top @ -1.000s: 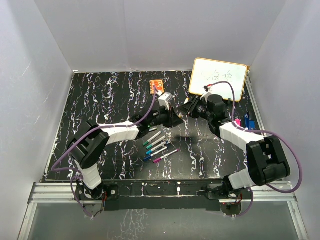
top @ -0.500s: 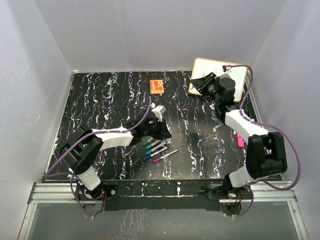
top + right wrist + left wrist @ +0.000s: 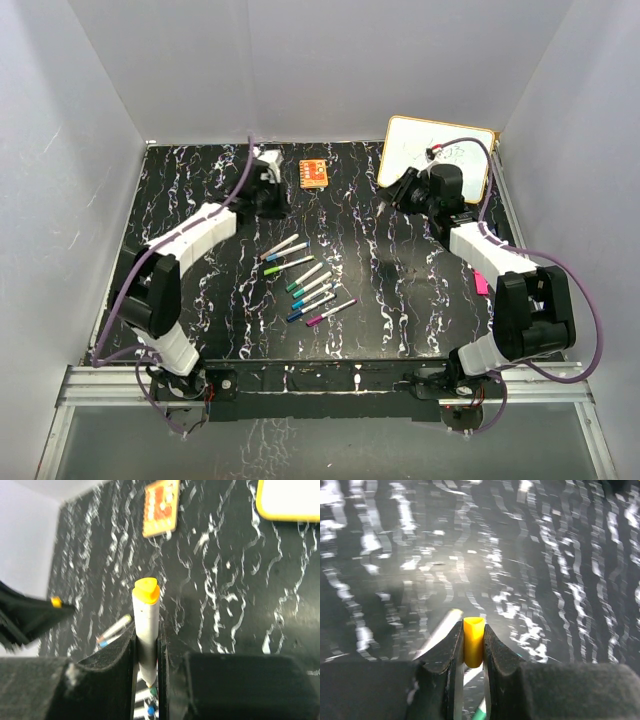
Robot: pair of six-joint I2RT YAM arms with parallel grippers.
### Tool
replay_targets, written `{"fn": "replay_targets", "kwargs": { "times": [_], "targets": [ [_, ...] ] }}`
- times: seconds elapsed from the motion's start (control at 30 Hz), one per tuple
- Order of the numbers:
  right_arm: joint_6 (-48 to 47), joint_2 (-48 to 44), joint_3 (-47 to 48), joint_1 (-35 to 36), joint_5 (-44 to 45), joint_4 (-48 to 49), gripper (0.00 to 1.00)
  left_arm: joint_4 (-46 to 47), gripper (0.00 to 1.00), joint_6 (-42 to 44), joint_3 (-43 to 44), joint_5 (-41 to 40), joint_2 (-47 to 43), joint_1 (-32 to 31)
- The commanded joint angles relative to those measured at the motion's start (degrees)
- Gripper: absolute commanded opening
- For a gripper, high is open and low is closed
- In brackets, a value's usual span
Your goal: Open the pen caps
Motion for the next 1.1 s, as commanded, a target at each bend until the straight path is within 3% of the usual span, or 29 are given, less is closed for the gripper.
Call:
{"fn": "replay_targets", "kwargs": {
  "times": [0.0,0.4,0.9,1.07],
  "targets": [
    [-6.65,0.65,2.23,0.1,-4.04,-8.62,0.0,-10.85,0.0,3.71,4.06,-2.56,3.65,5.66],
    [-11.87,9.19,7.27,0.41,-8.5,-19.07,0.0,-14.11,0.0,6.58,7.81,-8.98,15.13,9.94],
    [-16.2,20.52,15.83,3.43,-2.73,-27.59,0.0,-16.23,0.0,9.01,9.76,-15.94,18.99,11.44],
    [-16.32,24.19,19.52,5.36,-1.1,-29.63,0.0,-15.95,0.22,9.5,9.3,-16.34,18.53,11.7]
  ]
}}
